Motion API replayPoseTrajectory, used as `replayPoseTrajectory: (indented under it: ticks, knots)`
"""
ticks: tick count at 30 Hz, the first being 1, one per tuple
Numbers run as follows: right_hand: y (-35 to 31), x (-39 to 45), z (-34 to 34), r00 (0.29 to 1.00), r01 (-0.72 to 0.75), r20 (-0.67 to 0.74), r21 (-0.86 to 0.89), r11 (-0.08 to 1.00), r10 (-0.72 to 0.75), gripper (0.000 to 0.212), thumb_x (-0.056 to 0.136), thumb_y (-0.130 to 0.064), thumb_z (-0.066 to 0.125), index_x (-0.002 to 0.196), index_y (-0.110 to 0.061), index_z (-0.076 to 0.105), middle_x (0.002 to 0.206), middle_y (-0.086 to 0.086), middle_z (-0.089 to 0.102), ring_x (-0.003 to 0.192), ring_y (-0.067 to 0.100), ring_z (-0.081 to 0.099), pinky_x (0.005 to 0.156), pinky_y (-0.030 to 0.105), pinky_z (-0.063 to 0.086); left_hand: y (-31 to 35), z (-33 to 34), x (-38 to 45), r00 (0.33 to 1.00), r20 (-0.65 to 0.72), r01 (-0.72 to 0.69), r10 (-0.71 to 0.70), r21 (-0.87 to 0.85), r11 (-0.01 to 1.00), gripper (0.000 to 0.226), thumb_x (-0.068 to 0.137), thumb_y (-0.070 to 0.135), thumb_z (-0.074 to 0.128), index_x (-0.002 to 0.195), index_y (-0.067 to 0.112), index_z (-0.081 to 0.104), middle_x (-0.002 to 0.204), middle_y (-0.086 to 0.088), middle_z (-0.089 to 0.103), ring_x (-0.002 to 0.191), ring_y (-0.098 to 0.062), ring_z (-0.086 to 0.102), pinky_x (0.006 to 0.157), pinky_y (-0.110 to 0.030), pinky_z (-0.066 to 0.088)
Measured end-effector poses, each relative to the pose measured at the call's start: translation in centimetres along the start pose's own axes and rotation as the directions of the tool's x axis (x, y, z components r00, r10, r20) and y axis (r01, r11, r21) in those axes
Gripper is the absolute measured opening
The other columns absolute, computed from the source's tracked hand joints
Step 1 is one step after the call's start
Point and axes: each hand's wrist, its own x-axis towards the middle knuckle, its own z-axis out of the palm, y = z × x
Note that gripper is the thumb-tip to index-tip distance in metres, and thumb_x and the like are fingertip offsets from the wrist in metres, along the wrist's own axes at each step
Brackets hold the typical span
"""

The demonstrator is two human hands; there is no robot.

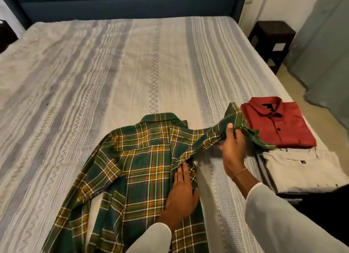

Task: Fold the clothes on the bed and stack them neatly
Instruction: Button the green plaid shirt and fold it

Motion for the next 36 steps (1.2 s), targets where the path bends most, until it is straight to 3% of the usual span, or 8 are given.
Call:
replayPoseTrajectory:
  ticks: [5, 10, 15, 18, 20, 25, 29, 36]
  knots:
    - [-1.2, -7.5, 2.3, 0.932, 0.284, 0.331, -0.403, 0.870, -0.151, 0.031, 0.105, -0.043, 0.042, 0.115, -0.016, 0.056, 0.098, -0.003, 0.061, 0.089, 0.006, 0.060, 0.076, 0.020, 0.052, 1.2, -2.9, -0.1, 0.999, -0.010, 0.036, -0.043, -0.403, 0.914, 0.068, 0.104, 0.044, 0.046, 0.159, 0.020, 0.014, 0.161, -0.010, 0.031, 0.144, -0.028, 0.038, 0.114, -0.045, 0.041]
    - [-0.5, -14.6, 3.8, 0.887, 0.407, 0.454, -0.692, 0.596, -0.079, 0.044, 0.102, -0.055, 0.028, 0.130, -0.025, 0.046, 0.119, 0.001, 0.054, 0.106, 0.014, 0.055, 0.091, 0.030, 0.053, 3.2, -8.1, -2.3, 0.972, 0.166, 0.178, -0.164, -0.982, 0.065, 0.046, 0.108, 0.042, 0.030, 0.105, 0.015, 0.067, 0.091, -0.005, 0.076, 0.079, -0.016, 0.074, 0.072, -0.029, 0.057]
    - [0.6, -20.2, 2.0, 0.855, 0.507, 0.506, -0.770, 0.388, -0.112, 0.046, 0.102, -0.060, 0.030, 0.114, -0.034, 0.066, 0.097, -0.016, 0.068, 0.077, 0.002, 0.060, 0.070, 0.010, 0.044, 1.6, -10.4, -2.8, 0.931, 0.221, 0.131, -0.291, -0.946, -0.297, 0.073, 0.095, 0.071, 0.037, 0.145, 0.019, 0.048, 0.140, -0.012, 0.058, 0.129, -0.036, 0.054, 0.102, -0.046, 0.044]
    - [0.4, -19.6, 0.2, 0.818, 0.561, 0.425, -0.737, 0.376, -0.387, 0.026, 0.099, -0.047, 0.055, 0.080, -0.032, 0.062, 0.066, -0.021, 0.054, 0.052, -0.003, 0.044, 0.051, 0.012, 0.031, 1.1, -10.7, -3.4, 0.948, 0.229, 0.170, -0.219, -0.951, -0.259, 0.068, 0.090, 0.068, 0.052, 0.133, 0.016, 0.059, 0.124, -0.016, 0.069, 0.117, -0.039, 0.064, 0.101, -0.053, 0.050]
    - [0.6, -17.4, -0.8, 0.840, 0.529, 0.325, -0.664, 0.528, -0.434, 0.020, 0.091, -0.045, 0.065, 0.101, -0.031, 0.057, 0.093, -0.016, 0.058, 0.077, 0.000, 0.054, 0.064, 0.013, 0.041, 0.4, -10.5, -4.3, 0.970, 0.211, 0.179, -0.123, -0.957, -0.228, 0.062, 0.089, 0.053, 0.063, 0.137, 0.014, 0.058, 0.126, -0.018, 0.069, 0.116, -0.038, 0.066, 0.104, -0.055, 0.049]
    - [0.3, -11.4, -2.8, 0.867, 0.128, 0.450, -0.614, 0.779, 0.212, 0.108, 0.059, -0.084, 0.073, 0.147, -0.032, 0.040, 0.148, -0.014, 0.042, 0.133, 0.006, 0.042, 0.114, 0.040, 0.039, -1.6, -10.5, -4.7, 0.973, 0.225, 0.210, -0.043, -0.953, -0.216, 0.047, 0.093, 0.017, 0.066, 0.139, 0.019, 0.055, 0.129, -0.021, 0.065, 0.121, -0.040, 0.062, 0.098, -0.057, 0.052]
    - [0.9, -12.1, -3.7, 0.682, 0.119, 0.620, -0.617, 0.778, 0.387, 0.076, 0.067, -0.078, 0.073, 0.125, -0.029, 0.068, 0.114, -0.010, 0.075, 0.108, 0.008, 0.069, 0.101, 0.040, 0.054, -2.5, -10.9, -4.4, 0.949, 0.305, 0.286, -0.074, -0.938, -0.198, 0.040, 0.097, 0.014, 0.060, 0.137, 0.010, 0.056, 0.126, -0.023, 0.067, 0.115, -0.040, 0.066, 0.092, -0.055, 0.056]
    - [-2.2, -16.3, -3.2, 0.743, -0.079, 0.606, -0.345, 0.935, 0.286, 0.032, 0.095, -0.034, 0.061, 0.124, -0.022, 0.067, 0.113, -0.004, 0.075, 0.107, 0.010, 0.070, 0.085, 0.025, 0.057, -3.0, -12.2, -2.9, 0.921, 0.357, 0.336, -0.154, -0.930, -0.148, 0.044, 0.101, 0.021, 0.051, 0.138, -0.002, 0.054, 0.128, -0.025, 0.065, 0.120, -0.040, 0.062, 0.096, -0.051, 0.055]
